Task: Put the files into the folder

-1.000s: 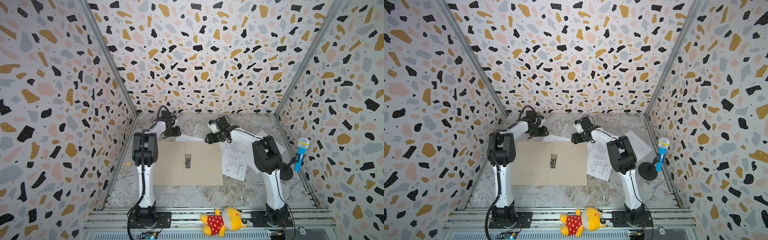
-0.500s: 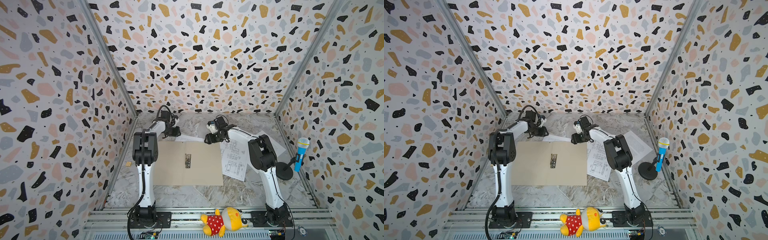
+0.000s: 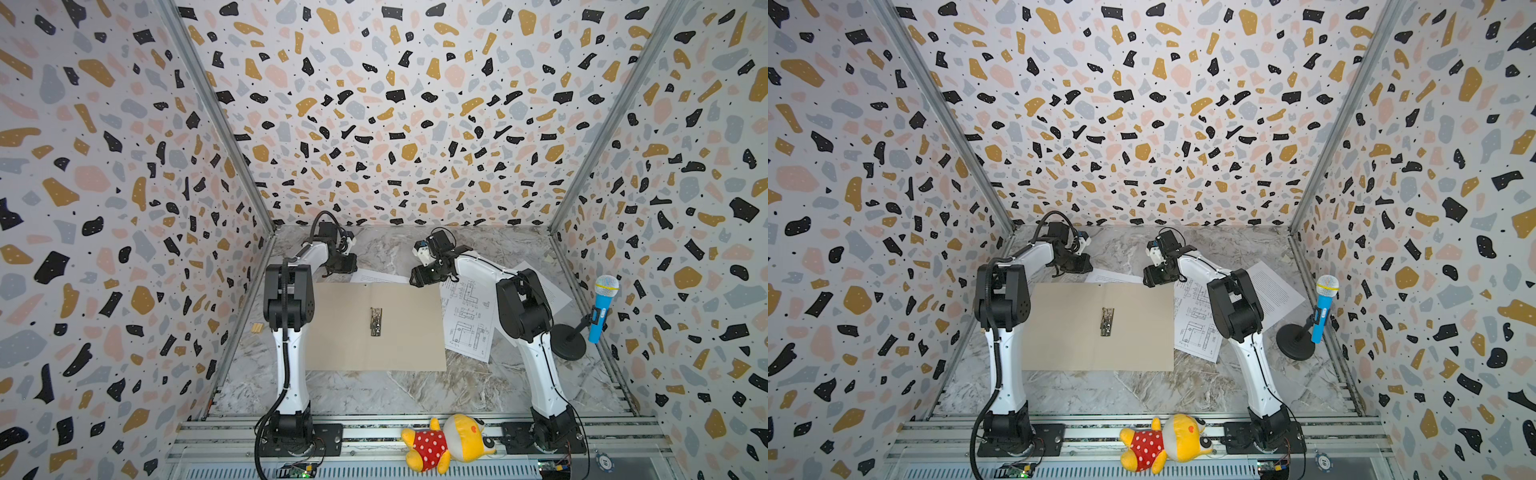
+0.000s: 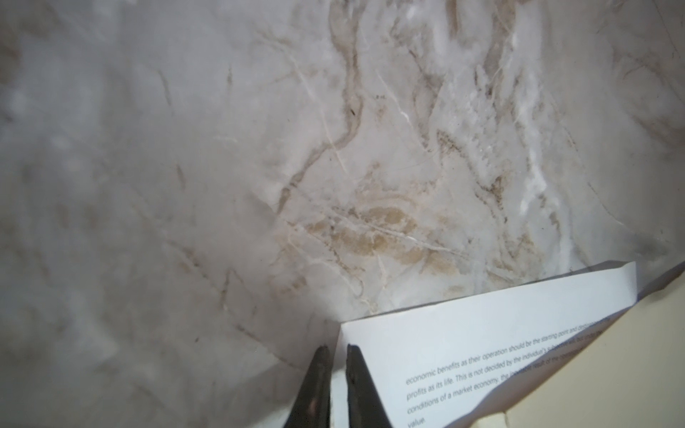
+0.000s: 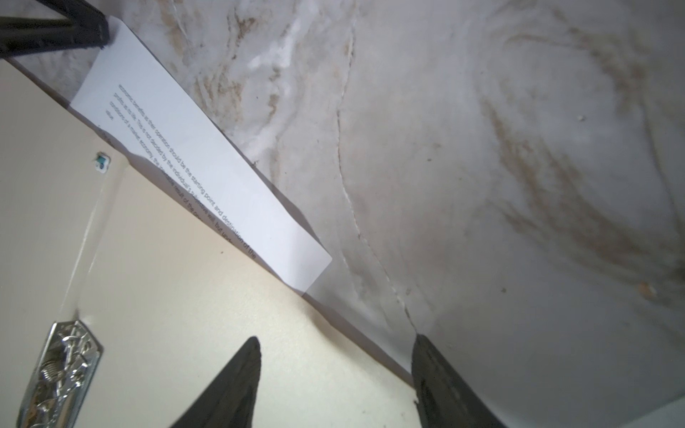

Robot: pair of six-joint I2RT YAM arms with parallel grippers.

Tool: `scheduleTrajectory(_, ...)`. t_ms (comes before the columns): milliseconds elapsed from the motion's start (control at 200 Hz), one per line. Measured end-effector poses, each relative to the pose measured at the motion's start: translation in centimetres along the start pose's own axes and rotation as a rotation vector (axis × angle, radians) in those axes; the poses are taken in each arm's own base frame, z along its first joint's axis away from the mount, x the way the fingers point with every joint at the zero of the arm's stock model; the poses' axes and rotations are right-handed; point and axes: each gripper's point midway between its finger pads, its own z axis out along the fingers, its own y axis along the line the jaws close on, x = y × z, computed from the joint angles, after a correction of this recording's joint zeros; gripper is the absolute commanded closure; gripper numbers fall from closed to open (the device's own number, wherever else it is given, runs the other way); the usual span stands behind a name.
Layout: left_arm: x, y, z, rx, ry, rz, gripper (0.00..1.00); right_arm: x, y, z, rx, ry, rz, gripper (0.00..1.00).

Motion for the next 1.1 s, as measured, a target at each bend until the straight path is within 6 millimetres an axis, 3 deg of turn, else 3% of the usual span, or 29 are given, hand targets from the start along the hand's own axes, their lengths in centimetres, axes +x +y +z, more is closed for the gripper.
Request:
scheduleTrajectory(350, 0.1, 0.0, -0.1, 0.034, -0.004, -0.005, 0.95, -0.1, -0.7, 0.1, 0.016, 0.014, -0.002, 0.34)
scheduleTrajectory(586, 0.1, -0.4, 0.0, 0.058, -0.006, -0.009, 0.85, -0.2, -0.7, 0.2, 0.015, 0.017, 0.000, 0.34)
scheduleTrajectory(896, 0.0, -0.8, 0.0, 0.081, -0.013, -0.023, 0.85, 0.1, -0.7, 0.3, 0.015, 0.024, 0.002, 0.34)
scheduleTrajectory(1101, 0.0, -1.2, 0.1, 0.117, -0.023, -0.039, 0.76, 0.0, -0.7, 0.3, 0.016, 0.025, 0.002, 0.34)
